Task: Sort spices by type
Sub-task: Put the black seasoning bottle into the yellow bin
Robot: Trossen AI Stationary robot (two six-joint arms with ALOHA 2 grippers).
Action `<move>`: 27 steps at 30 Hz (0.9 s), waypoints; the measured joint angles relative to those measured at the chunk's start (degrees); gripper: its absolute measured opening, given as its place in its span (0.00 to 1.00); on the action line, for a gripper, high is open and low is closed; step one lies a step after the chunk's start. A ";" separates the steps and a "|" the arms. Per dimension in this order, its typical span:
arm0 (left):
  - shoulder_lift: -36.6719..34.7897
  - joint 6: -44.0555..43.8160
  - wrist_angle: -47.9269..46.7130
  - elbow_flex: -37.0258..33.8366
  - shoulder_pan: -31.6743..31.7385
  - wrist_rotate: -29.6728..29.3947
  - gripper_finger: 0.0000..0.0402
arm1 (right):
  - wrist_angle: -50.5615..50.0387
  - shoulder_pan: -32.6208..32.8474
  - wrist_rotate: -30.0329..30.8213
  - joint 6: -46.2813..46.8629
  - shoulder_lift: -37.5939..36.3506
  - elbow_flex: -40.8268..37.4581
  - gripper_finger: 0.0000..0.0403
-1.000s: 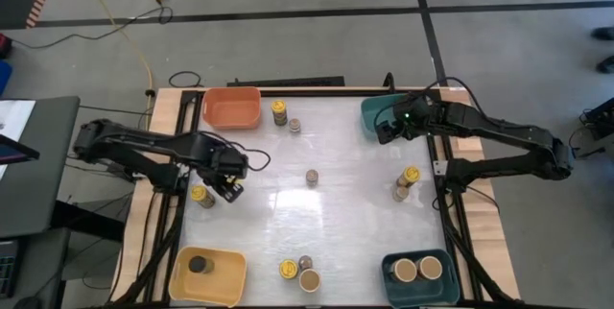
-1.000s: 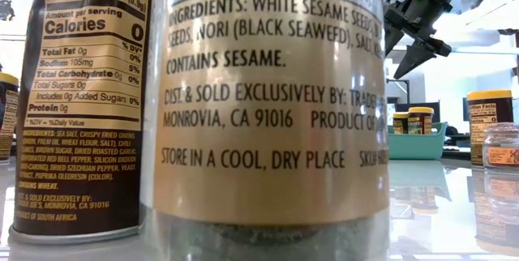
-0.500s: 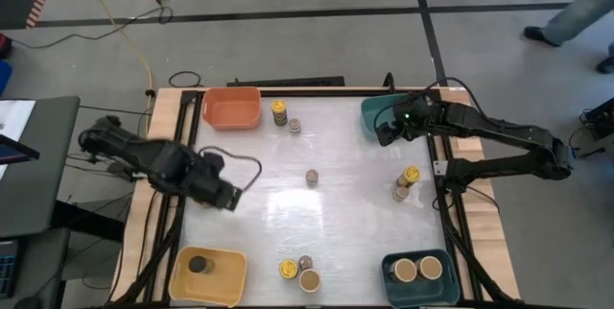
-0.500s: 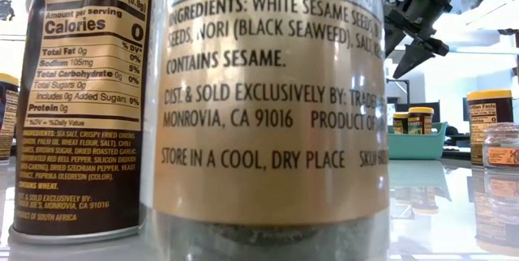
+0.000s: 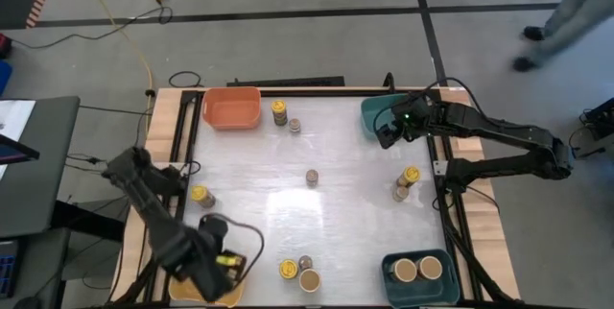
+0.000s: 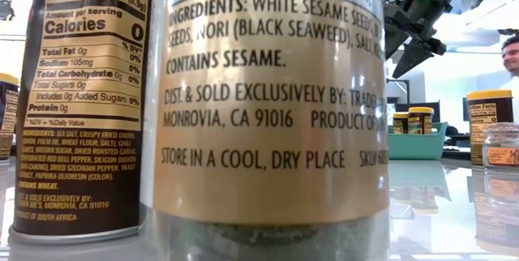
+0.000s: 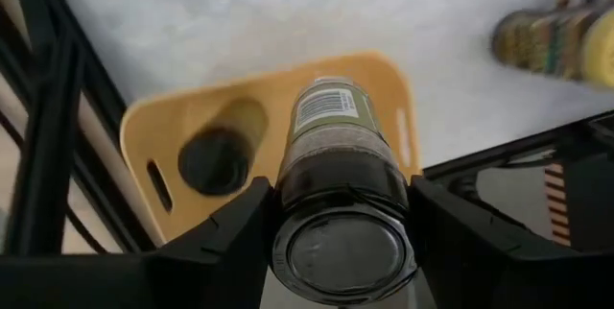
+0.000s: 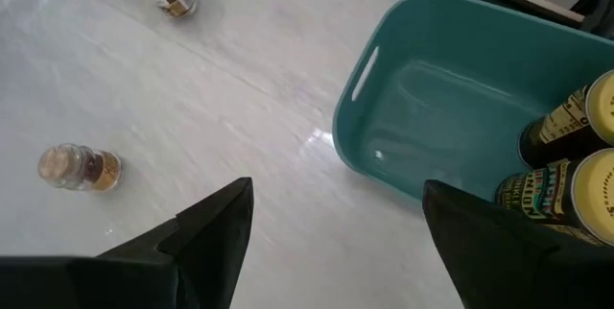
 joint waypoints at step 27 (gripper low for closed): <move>4.36 8.01 17.85 -18.37 1.06 4.54 0.52 | -0.11 0.00 -0.04 1.68 0.00 0.00 0.82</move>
